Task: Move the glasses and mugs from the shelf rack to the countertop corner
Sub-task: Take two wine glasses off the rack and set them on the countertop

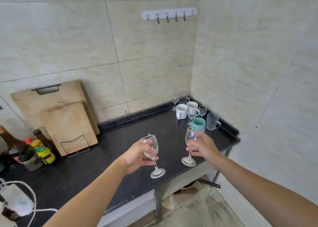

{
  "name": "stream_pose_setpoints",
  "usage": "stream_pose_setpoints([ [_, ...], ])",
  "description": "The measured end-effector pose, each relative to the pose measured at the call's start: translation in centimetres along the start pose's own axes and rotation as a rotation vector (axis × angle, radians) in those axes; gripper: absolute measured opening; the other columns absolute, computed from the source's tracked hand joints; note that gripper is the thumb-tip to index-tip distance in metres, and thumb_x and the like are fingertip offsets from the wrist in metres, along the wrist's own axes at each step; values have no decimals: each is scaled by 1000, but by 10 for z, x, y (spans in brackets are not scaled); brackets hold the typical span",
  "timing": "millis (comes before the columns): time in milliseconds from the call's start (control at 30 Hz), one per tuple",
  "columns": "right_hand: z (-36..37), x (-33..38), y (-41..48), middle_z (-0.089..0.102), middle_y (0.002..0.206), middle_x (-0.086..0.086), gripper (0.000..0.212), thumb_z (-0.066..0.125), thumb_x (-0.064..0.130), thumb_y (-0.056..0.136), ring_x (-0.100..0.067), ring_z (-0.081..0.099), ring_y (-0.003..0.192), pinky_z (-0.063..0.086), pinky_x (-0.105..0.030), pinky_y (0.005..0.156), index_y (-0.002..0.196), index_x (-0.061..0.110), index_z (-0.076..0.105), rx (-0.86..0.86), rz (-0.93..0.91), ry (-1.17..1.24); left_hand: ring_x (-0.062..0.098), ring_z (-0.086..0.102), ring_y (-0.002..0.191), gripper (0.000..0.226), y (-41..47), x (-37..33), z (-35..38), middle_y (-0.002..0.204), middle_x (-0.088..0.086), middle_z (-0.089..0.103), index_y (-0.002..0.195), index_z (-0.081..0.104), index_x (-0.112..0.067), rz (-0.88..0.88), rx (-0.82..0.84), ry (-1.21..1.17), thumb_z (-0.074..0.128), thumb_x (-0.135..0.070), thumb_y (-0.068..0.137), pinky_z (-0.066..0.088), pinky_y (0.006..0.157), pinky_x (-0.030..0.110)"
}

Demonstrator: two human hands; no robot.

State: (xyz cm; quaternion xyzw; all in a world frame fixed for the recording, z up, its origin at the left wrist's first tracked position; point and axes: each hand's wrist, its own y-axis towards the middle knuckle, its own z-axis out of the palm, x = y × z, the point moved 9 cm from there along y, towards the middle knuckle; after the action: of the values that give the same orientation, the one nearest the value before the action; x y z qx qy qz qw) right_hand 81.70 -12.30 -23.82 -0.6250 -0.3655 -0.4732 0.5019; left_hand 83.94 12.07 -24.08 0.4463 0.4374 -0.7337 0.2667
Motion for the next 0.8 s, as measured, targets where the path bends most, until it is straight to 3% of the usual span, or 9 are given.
stream_pose_setpoints([
  [133, -8, 13, 90, 70, 98, -6, 55, 69, 10, 74, -29, 74, 88, 58, -36, 77, 124, 22, 49, 58, 11, -30, 31, 66, 85, 61, 80, -26, -6, 101, 17, 58, 121, 48, -14, -15, -48, -16, 69, -11, 64, 55, 82, 44],
  [267, -11, 30, 175, 71, 89, -7, 51, 66, 12, 76, -20, 73, 78, 57, -38, 84, 123, 23, 49, 127, 21, -73, 29, 64, 87, 30, 147, -50, -9, 92, 13, 55, 90, 53, -21, -30, -71, 11, 65, -11, 64, 53, 88, 44],
  [400, -4, 39, 244, 71, 95, -8, 49, 66, 9, 79, -25, 75, 87, 58, -35, 81, 123, 23, 49, 181, 53, -118, 23, 58, 74, 18, 197, -59, -17, 80, 9, 47, 75, 49, -21, -41, -81, -8, 59, -6, 71, 48, 100, 49],
  [467, 4, 37, 276, 73, 95, -10, 50, 67, 10, 77, -26, 74, 90, 58, -36, 82, 123, 22, 50, 210, 74, -147, 17, 57, 64, 18, 221, -60, -28, 74, 5, 45, 76, 46, -17, -61, -103, -10, 57, -3, 75, 46, 103, 51],
  [633, 30, 33, 352, 71, 88, -12, 56, 69, 7, 72, -20, 71, 82, 58, -39, 85, 123, 20, 51, 230, 108, -210, 16, 60, 65, 16, 282, -74, -68, 71, 2, 53, 85, 50, -12, -72, -191, 18, 58, -7, 71, 46, 103, 53],
  [733, 53, 28, 398, 67, 92, -6, 57, 70, 3, 74, -15, 68, 80, 57, -38, 84, 126, 17, 49, 250, 111, -234, 23, 62, 77, 43, 323, -79, -97, 79, 7, 58, 107, 51, -9, -90, -280, 25, 63, -10, 65, 49, 100, 50],
  [800, 70, 23, 431, 62, 103, -4, 61, 75, 4, 73, -17, 66, 83, 57, -40, 85, 126, 20, 50, 269, 87, -285, 23, 61, 80, 49, 353, -84, -115, 86, 10, 58, 110, 51, -6, -94, -318, 79, 64, -11, 62, 52, 93, 43],
])
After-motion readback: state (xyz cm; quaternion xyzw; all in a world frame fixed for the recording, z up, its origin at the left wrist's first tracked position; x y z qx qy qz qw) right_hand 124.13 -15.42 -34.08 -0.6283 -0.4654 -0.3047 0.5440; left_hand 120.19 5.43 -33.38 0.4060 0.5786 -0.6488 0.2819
